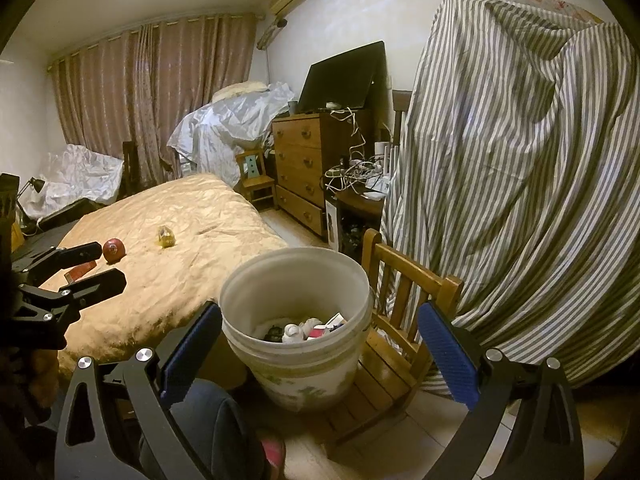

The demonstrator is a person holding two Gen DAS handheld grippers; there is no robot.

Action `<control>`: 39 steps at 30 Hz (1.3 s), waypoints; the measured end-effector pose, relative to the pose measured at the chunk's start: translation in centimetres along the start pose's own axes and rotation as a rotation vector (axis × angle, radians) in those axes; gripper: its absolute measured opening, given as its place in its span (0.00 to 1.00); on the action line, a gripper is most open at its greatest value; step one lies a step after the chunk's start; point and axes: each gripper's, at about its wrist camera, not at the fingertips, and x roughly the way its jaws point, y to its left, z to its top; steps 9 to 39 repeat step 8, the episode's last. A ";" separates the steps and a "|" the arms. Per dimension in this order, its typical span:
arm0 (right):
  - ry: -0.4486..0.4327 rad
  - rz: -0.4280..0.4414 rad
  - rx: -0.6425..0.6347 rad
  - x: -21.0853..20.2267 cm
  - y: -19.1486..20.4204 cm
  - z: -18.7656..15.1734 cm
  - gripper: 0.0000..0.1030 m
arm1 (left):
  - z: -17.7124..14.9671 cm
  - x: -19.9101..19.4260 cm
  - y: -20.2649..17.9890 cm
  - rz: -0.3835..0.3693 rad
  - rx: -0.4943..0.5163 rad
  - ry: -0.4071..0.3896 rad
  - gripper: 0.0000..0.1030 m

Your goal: Collect trash

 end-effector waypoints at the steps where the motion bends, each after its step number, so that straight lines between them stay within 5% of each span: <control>1: -0.001 -0.001 -0.001 0.0 -0.1 0.1 0.95 | 0.0 0.1 0.0 0.005 0.003 0.002 0.95; 39: 0.006 0.004 -0.003 0.0 -0.1 0.0 0.95 | -0.2 1.1 -0.1 0.043 0.004 0.036 0.95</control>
